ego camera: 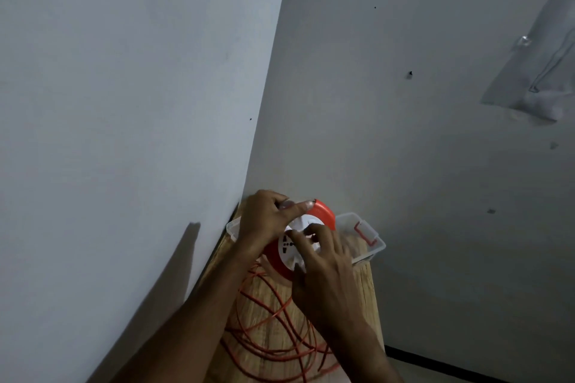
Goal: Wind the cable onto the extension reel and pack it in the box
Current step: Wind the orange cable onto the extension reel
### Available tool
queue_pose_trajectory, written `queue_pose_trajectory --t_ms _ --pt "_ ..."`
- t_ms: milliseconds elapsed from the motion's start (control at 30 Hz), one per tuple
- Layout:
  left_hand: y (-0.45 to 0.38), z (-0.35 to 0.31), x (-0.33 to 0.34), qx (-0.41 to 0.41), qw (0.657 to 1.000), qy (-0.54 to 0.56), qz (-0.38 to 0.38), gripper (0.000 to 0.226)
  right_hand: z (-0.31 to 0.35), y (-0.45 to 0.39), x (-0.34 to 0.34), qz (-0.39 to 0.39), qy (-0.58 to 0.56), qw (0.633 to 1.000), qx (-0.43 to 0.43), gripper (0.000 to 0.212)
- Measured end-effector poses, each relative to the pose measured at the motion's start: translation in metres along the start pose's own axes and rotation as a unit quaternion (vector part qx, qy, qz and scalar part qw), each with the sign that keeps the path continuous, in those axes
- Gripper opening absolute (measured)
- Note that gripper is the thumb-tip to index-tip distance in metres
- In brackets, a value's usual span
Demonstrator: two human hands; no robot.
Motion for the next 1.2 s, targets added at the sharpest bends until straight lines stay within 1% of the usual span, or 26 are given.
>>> queue_pose_trajectory --t_ms 33,100,167,200,333,433,500,567,600,633,667,700,733,767,800,833,867,900,933,1000,1033,1067,1100,1133,1167,1200 --pt "0.001 -0.002 0.001 -0.004 1.000 0.002 0.009 0.051 0.002 -0.001 0.002 0.025 0.028 0.999 -0.004 0.068" --pt "0.004 -0.003 0.000 -0.004 1.000 0.001 0.020 0.051 -0.001 -0.002 0.003 0.044 0.074 0.996 0.014 0.078" --pt "0.006 -0.004 0.001 0.003 1.000 -0.005 0.026 0.050 -0.004 -0.003 0.000 0.045 0.087 0.995 0.034 0.086" --pt "0.008 -0.004 0.001 0.006 1.000 -0.006 0.028 0.049 -0.004 -0.004 -0.002 0.037 0.085 0.995 0.037 0.087" --pt "0.012 -0.006 0.002 0.017 1.000 -0.008 0.025 0.051 0.000 -0.006 -0.005 0.021 0.058 0.998 0.009 0.078" --pt "0.014 -0.007 0.001 0.029 0.999 -0.020 0.007 0.049 -0.010 -0.006 -0.001 0.012 0.008 1.000 0.012 0.067" --pt "0.014 -0.007 0.000 0.030 0.999 -0.022 -0.003 0.051 -0.018 -0.007 -0.001 -0.003 -0.043 0.998 0.052 0.059" --pt "0.015 -0.008 -0.001 0.028 1.000 -0.010 -0.009 0.051 -0.029 -0.005 -0.002 -0.034 -0.114 0.981 0.155 0.054" --pt "0.017 -0.008 -0.003 0.027 0.999 -0.008 -0.017 0.049 -0.036 -0.001 0.000 -0.055 -0.147 0.963 0.221 0.053" --pt "0.019 -0.010 -0.004 0.032 0.999 -0.010 -0.029 0.047 -0.043 0.006 0.004 -0.081 -0.188 0.935 0.290 0.051" --pt "0.021 -0.012 -0.006 0.043 0.998 -0.015 -0.046 0.047 -0.050 0.016 0.014 -0.105 -0.242 0.894 0.361 0.050" --pt "0.024 -0.014 -0.007 0.056 0.996 -0.020 -0.063 0.048 -0.053 0.026 0.026 -0.129 -0.314 0.836 0.431 0.049" --pt "0.027 -0.016 -0.007 0.071 0.994 -0.026 -0.079 0.048 -0.052 0.036 0.040 -0.142 -0.390 0.762 0.497 0.043" --pt "0.029 -0.018 -0.007 0.082 0.992 -0.036 -0.087 0.050 -0.046 0.043 0.051 -0.144 -0.457 0.691 0.542 0.033" --pt "0.031 -0.018 -0.005 0.087 0.991 -0.043 -0.088 0.050 -0.039 0.046 0.057 -0.142 -0.503 0.638 0.566 0.024" --pt "0.030 -0.016 -0.005 0.082 0.992 -0.048 -0.080 0.050 -0.034 0.048 0.058 -0.134 -0.527 0.613 0.573 0.019" --pt "0.029 -0.012 -0.006 0.069 0.994 -0.044 -0.069 0.048 -0.032 0.048 0.056 -0.122 -0.534 0.615 0.567 0.019" --pt "0.026 -0.006 -0.007 0.049 0.997 -0.032 -0.056 0.046 -0.032 0.047 0.050 -0.113 -0.527 0.638 0.549 0.021" --pt "0.023 0.001 -0.007 0.028 0.999 -0.019 -0.042 0.046 -0.035 0.046 0.042 -0.110 -0.499 0.681 0.525 0.023" --pt "0.020 0.011 -0.006 0.000 1.000 -0.005 -0.023 0.046 -0.044 0.043 0.014 -0.128 -0.374 0.805 0.444 0.021" --pt "0.021 0.013 -0.004 -0.003 1.000 -0.008 -0.019 0.047 -0.044 0.037 -0.002 -0.142 -0.302 0.864 0.377 0.018" --pt "0.022 0.012 -0.002 -0.001 1.000 -0.011 -0.016 0.048 -0.038 0.030 -0.016 -0.146 -0.238 0.912 0.300 0.018" --pt "0.022 0.012 0.001 0.002 1.000 -0.010 -0.012 0.049 -0.028 0.023 -0.025 -0.133 -0.180 0.948 0.225 0.019" --pt "0.022 0.012 0.005 0.003 1.000 -0.008 -0.005 0.050 -0.019 0.019 -0.028 -0.105 -0.124 0.974 0.159 0.023" --pt "0.022 0.013 0.009 0.000 1.000 -0.007 0.003 0.049 -0.011 0.017 -0.024 -0.067 -0.077 0.989 0.109 0.030" --pt "0.022 0.013 0.012 -0.003 1.000 -0.007 0.010 0.048 -0.006 0.018 -0.017 -0.028 -0.045 0.996 0.071 0.040"
Point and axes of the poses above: each hand's wrist, its own y-axis away from the middle knuckle, its own x-axis out of the palm, z = x × y, the point moved 9 cm from there along -y, towards the middle knuckle, and after that the axes turned 13 degrees about -x, right-handed, at the moved point
